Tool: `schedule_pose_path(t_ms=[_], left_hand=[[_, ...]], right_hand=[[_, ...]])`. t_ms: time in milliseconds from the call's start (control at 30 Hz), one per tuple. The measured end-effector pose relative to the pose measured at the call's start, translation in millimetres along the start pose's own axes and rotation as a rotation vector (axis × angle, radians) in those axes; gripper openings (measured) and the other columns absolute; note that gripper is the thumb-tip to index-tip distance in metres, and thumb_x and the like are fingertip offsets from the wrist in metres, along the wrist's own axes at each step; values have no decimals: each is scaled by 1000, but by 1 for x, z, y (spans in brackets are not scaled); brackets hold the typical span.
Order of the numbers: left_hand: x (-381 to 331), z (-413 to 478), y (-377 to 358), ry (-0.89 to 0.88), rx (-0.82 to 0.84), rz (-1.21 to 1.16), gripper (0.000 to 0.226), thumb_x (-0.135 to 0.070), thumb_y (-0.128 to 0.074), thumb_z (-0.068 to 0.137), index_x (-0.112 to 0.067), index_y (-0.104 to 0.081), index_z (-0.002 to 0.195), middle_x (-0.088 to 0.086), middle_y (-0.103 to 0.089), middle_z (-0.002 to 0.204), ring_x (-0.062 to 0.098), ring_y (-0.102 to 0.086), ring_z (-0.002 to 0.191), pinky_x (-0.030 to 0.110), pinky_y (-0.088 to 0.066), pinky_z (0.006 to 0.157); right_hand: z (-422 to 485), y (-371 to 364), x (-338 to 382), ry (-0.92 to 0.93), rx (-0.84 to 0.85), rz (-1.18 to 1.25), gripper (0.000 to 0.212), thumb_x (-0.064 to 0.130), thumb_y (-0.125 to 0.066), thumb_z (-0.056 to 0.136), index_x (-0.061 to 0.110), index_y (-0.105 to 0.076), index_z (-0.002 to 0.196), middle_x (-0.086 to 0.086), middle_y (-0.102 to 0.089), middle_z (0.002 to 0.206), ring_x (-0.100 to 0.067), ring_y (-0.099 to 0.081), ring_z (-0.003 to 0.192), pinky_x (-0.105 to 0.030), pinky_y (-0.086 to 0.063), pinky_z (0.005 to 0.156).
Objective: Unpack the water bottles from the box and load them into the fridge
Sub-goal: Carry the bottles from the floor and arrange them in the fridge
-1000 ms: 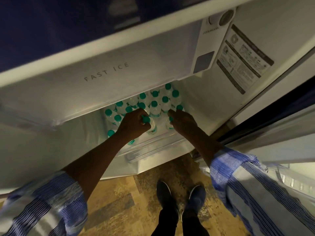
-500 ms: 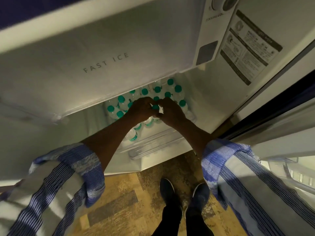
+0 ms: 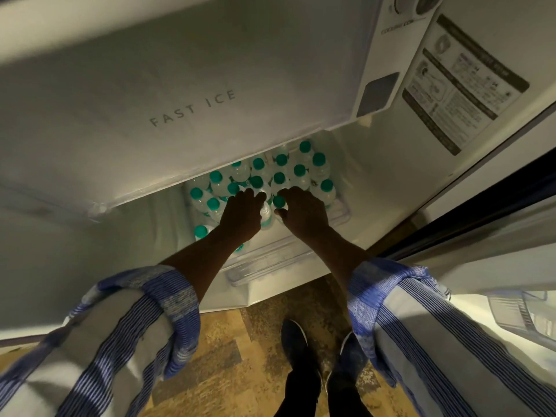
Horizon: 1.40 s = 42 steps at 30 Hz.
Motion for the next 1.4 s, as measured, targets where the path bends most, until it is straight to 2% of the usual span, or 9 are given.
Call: schedule_pose_path(t_ms=[333, 533, 667, 767, 833, 967, 1133, 1267, 1400], left_hand=[[-5, -22, -6, -107, -43, -198, 34, -33, -73, 85, -15, -62, 111, 6, -69, 103, 25, -66, 98, 40, -53, 88], [4, -25, -4, -59, -37, -257, 50, -32, -74, 85, -15, -59, 129, 8, -67, 117, 26, -63, 108, 36, -50, 95], [20, -33, 7, -26, 10, -395, 55, -26, -72, 87, -14, -53, 137, 9, -66, 119, 26, -59, 112, 39, -51, 94], [50, -43, 23, 128, -103, -396, 38, -16, -70, 88, -12, -61, 124, 12, -66, 114, 28, -61, 107, 41, -55, 88], [74, -57, 21, 300, -98, -331, 33, -14, -69, 85, -11, -64, 117, 15, -64, 114, 31, -61, 106, 44, -55, 86], [87, -86, 2, 384, 15, -184, 38, -14, -70, 82, -9, -61, 119, 19, -58, 117, 34, -58, 102, 43, -54, 83], [91, -94, -18, 403, 43, -184, 45, -16, -73, 83, -9, -56, 124, 19, -56, 120, 33, -59, 107, 40, -56, 87], [93, -96, -19, 438, 23, -225, 36, -13, -75, 83, -6, -60, 114, 18, -60, 112, 31, -63, 101, 36, -56, 83], [93, -102, -23, 466, 69, -225, 37, -13, -75, 83, -5, -60, 115, 18, -59, 111, 31, -62, 101, 35, -56, 84]], right_hand=[[-25, -12, -5, 2, 60, -42, 38, 31, -76, 84, 12, -66, 115, -8, -72, 110, -29, -68, 106, -42, -57, 88], [-28, -10, -4, -4, 71, -46, 52, 30, -79, 81, 9, -62, 125, -11, -71, 114, -31, -69, 105, -45, -58, 86], [-20, 22, 2, 53, -36, -7, 33, 34, -67, 90, 12, -65, 115, -8, -70, 108, -25, -68, 98, -38, -59, 79], [-8, 57, -27, -41, -167, -66, 25, 25, -66, 90, 13, -67, 112, -10, -65, 107, -24, -62, 94, -36, -58, 71], [-4, 59, -61, -191, -123, -161, 36, 16, -66, 87, 11, -62, 123, -17, -60, 116, -34, -58, 99, -41, -56, 73], [-4, 40, -87, -167, 20, -310, 42, 15, -73, 82, 7, -64, 122, -22, -62, 97, -42, -61, 79, -46, -55, 64], [7, 46, -82, -158, 129, -295, 26, 27, -60, 95, 8, -60, 113, -16, -61, 98, -36, -62, 85, -42, -51, 71], [-2, 49, -80, -84, 16, -323, 25, 8, -81, 76, 0, -66, 95, -18, -62, 74, -35, -61, 59, -34, -49, 51], [-14, 48, -83, -49, -56, -379, 20, 6, -78, 79, -1, -67, 95, -19, -61, 73, -33, -60, 56, -34, -49, 49]])
Point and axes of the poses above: each hand's wrist, its own z-axis towards the middle knuckle, its own y-axis out of the back of the hand, x = y × z, the point moved 8 cm from there along z, towards the middle knuckle
